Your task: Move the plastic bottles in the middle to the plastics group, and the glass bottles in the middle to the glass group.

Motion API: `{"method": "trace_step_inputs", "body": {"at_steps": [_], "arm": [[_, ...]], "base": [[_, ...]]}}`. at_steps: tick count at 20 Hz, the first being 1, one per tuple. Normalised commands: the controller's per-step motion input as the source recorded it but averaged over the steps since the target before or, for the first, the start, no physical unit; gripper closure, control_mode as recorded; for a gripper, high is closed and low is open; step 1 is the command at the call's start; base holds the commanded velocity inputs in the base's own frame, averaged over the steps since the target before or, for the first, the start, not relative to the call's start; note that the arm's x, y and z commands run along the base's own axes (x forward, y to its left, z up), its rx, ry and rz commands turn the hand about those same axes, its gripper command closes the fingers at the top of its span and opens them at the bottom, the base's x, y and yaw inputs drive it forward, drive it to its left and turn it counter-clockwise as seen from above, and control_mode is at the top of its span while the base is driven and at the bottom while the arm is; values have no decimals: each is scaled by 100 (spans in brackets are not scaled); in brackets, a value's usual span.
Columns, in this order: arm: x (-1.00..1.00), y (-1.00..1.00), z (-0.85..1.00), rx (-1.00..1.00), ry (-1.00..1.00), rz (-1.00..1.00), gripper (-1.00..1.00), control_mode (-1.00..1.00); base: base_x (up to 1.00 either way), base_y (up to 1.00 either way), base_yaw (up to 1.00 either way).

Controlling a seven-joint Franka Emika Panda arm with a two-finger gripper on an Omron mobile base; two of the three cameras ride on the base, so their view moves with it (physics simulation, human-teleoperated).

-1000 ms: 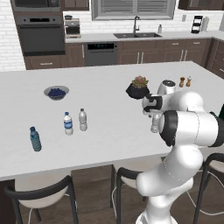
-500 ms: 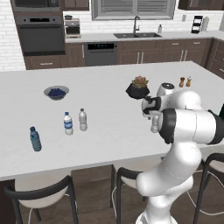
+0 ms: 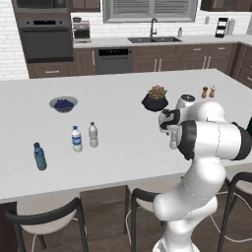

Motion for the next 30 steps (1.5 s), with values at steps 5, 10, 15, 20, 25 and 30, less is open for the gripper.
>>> {"method": "trace_step_inputs", "body": {"at_steps": [5,10,15,20,25,30], "arm": [[0,0,0,0,-6,0,-100,-100],[0,0,0,0,-6,0,-100,-100],[0,0,0,0,-4,0,-100,-100],[0,0,2,0,-2,0,-100,-100],[1,0,1,0,0,0,-100,-100],[1,0,0,0,0,0,-100,-100]], "base": [[0,0,0],[0,0,0],[0,0,0],[0,0,0],[0,0,0],[0,0,0]]}}
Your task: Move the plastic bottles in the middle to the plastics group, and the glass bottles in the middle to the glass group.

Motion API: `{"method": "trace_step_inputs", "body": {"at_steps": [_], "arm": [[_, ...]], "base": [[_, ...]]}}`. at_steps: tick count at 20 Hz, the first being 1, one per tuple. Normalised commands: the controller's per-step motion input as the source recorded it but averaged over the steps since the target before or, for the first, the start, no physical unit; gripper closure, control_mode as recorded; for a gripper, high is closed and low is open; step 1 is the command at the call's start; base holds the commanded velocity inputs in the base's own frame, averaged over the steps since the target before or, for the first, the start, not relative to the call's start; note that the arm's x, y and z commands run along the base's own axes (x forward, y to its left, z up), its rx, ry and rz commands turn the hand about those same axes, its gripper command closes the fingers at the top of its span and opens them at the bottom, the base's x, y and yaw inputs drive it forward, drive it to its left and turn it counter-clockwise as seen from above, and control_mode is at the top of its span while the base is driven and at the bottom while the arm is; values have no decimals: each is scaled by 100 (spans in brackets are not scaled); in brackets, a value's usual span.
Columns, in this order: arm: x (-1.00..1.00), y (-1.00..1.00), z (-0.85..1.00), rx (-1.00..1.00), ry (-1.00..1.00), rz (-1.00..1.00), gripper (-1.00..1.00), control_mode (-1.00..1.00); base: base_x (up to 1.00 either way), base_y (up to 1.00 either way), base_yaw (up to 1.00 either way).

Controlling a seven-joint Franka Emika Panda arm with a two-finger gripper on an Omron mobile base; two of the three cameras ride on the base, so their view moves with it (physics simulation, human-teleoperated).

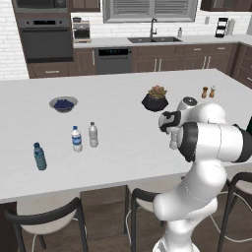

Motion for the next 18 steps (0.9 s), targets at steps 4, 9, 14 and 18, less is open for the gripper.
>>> {"method": "trace_step_inputs", "body": {"at_steps": [4,9,14,18], "arm": [[9,-1,0,0,0,0,-100,-100],[8,0,0,0,0,0,-100,-100],[0,0,0,0,0,0,100,-100],[0,0,0,0,0,0,100,-100]], "base": [[0,0,0],[0,0,0],[0,0,0],[0,0,0]]}}
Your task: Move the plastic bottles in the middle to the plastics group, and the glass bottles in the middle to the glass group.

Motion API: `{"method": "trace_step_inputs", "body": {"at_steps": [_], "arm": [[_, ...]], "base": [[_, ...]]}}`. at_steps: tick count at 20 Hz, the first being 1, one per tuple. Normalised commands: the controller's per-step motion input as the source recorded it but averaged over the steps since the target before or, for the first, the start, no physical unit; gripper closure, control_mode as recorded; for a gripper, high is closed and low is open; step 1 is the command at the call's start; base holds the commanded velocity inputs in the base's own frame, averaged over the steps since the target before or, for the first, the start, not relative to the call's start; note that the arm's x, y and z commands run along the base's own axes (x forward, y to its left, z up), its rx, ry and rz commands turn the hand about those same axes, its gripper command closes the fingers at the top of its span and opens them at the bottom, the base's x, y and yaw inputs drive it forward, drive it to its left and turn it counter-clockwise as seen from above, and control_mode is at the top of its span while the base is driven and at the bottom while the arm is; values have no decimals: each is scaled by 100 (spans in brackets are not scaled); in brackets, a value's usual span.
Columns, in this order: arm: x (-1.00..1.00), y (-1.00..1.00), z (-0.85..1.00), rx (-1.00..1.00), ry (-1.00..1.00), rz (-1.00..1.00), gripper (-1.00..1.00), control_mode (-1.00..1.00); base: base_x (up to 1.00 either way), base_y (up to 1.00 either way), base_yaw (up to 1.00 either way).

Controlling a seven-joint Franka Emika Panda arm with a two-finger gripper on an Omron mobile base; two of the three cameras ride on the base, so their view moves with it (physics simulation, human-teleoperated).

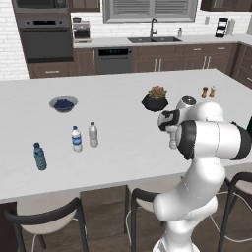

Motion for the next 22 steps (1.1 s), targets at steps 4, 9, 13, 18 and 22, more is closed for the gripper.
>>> {"method": "trace_step_inputs", "body": {"at_steps": [4,9,13,18,22], "arm": [[0,0,0,0,0,0,100,-100],[-13,7,10,0,0,2,100,-100],[-19,45,59,0,-6,16,100,-100],[-21,84,58,0,-1,35,100,-100],[-9,100,29,0,0,46,100,-100]], "base": [[0,0,0],[0,0,0],[0,0,0],[0,0,0],[0,0,0]]}}
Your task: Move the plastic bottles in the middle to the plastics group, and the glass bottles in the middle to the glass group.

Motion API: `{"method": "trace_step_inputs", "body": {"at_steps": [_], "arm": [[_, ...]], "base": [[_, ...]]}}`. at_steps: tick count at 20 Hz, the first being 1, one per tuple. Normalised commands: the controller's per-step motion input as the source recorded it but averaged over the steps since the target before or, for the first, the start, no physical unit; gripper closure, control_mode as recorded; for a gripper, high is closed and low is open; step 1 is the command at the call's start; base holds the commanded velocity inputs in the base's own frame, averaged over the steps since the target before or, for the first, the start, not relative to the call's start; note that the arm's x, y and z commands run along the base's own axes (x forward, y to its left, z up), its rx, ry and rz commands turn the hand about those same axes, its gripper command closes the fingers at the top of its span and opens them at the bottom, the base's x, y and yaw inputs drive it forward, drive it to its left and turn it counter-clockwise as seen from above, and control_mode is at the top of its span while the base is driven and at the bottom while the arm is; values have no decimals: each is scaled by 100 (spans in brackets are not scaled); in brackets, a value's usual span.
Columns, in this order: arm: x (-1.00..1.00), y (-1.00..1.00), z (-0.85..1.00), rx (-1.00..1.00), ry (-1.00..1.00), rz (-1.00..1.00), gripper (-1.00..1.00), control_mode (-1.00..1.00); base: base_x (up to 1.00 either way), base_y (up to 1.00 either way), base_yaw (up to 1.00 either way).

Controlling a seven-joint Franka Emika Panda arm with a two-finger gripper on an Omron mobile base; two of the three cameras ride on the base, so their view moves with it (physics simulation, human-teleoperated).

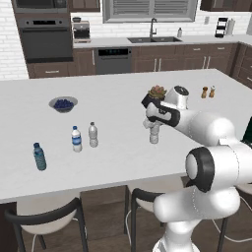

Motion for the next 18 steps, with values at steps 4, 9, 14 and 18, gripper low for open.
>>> {"method": "trace_step_inputs", "body": {"at_steps": [4,9,14,18], "arm": [[-2,100,1,0,0,50,100,-100],[-29,100,0,0,0,47,100,-100],[-55,91,0,0,-3,33,100,-100],[-33,88,3,0,-5,29,100,-100]], "base": [[0,0,0],[0,0,0],[0,0,0],[0,0,0]]}}
